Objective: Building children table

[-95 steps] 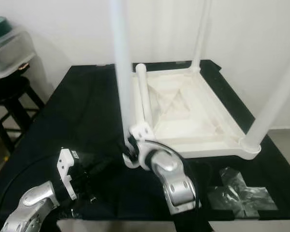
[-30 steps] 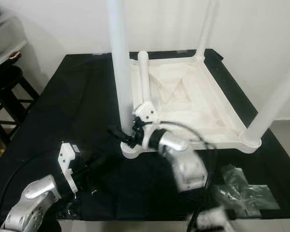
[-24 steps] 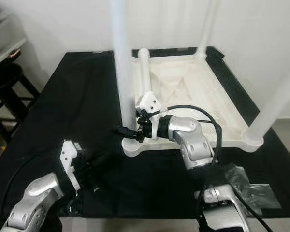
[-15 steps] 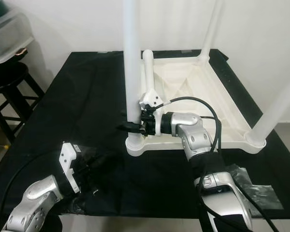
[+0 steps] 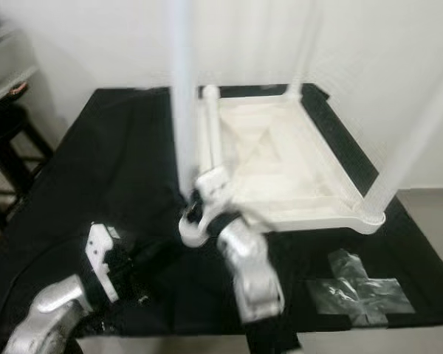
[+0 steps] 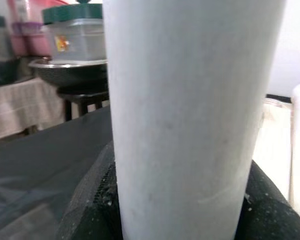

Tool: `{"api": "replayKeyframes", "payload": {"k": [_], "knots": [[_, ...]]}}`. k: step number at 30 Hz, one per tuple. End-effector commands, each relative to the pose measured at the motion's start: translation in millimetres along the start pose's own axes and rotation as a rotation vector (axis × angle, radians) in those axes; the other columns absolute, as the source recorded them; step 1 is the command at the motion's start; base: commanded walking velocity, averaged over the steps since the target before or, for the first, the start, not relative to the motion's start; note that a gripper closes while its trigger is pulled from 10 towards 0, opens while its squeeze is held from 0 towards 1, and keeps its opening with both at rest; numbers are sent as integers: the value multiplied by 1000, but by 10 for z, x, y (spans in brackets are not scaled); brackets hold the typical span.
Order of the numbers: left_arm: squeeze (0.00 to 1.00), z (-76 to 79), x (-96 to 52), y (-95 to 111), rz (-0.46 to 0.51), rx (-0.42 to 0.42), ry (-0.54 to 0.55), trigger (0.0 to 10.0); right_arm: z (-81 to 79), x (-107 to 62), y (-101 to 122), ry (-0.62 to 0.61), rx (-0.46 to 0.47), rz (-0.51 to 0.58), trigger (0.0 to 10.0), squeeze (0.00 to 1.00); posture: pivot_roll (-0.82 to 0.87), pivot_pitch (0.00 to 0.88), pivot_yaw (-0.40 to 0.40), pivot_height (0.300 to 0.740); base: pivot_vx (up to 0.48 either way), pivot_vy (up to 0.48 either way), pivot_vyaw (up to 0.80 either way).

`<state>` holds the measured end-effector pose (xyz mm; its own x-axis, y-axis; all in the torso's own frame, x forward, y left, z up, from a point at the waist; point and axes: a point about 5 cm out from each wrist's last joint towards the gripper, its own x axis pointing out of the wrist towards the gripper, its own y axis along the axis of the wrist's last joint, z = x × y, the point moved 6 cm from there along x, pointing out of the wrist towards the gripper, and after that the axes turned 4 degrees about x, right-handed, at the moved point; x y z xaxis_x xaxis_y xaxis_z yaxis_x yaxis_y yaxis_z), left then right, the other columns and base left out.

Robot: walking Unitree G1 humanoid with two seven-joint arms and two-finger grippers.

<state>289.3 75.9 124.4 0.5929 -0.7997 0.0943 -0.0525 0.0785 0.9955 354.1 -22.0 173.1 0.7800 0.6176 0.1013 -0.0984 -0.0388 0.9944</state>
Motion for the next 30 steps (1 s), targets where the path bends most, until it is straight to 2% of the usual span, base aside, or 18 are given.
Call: {"api": "replayKeyframes", "payload": {"k": [1,3,4,7,8,9,11,12,13,14,17,18,20,22,24,27,28,30], "knots": [[0,-18,-22,-11,-5,1,-1,10000,34,-51,-369,-7,85,-139,0,0,-43,107,49,740,0,0,0],[0,-11,-10,-19,-10,1,-11,10000,124,-62,-444,-31,125,-166,0,0,-33,106,37,740,0,0,0],[0,-16,-8,-15,-8,2,-7,10000,124,-62,-436,-32,114,-164,3098,0,-36,105,41,740,0,0,0],[0,-25,-5,-12,-5,4,2,10000,104,-60,-410,-28,97,-156,3098,0,-30,106,38,740,0,0,0],[0,-29,-5,-11,-5,7,6,10000,58,-64,-362,-10,124,-144,10000,227,-27,102,38,740,0,0,0],[0,-31,-3,-13,-5,10,9,10000,-14,-68,-307,44,165,-132,10000,1000,-24,99,36,740,0,0,0],[0,-32,-2,-13,-4,11,12,10000,-82,-79,-255,87,190,-122,10000,1000,-24,99,36,740,0,0,0],[0,-32,3,-15,-4,12,13,10000,-133,-89,-149,162,188,-103,10000,1000,-25,96,36,740,0,0,0],[0,-31,6,-16,-4,13,13,10000,-127,-90,-67,207,163,-88,10000,1000,-25,96,36,740,0,0,0],[0,-30,9,-17,-4,13,11,10000,-108,-84,31,268,125,-74,10000,953,-25,95,36,740,0,0,0],[0,-31,12,-18,-5,12,8,10000,-83,-78,132,333,84,-61,10000,953,-27,92,34,740,0,0,0],[0,-30,15,-20,-5,12,7,10000,-79,-92,189,413,42,-67,10000,0,-26,90,36,740,0,0,0],[0,-29,19,-22,-5,12,7,10000,-45,-121,238,532,-20,-96,10000,0,-18,87,32,740,0,0,0],[0,-29,22,-22,-5,13,9,10000,0,-137,257,593,-52,-121,10000,0,-18,87,32,740,0,0,0],[0,-29,22,-22,-5,14,9,10000,8,-146,262,604,-53,-128,10000,0,-18,87,32,740,0,0,0],[0,-25,21,-23,-6,18,11,10000,31,-167,316,719,-50,-162,10000,0,-4,88,30,740,0,0,0],[0,-25,21,-23,-6,18,11,10000,31,-167,316,719,-50,-162,10000,0,-4,88,30,740,0,0,0],[0,-18,17,-24,-7,19,12,10000,47,-180,369,821,-9,-189,10000,0,-1,89,29,740,0,0,0]]}}
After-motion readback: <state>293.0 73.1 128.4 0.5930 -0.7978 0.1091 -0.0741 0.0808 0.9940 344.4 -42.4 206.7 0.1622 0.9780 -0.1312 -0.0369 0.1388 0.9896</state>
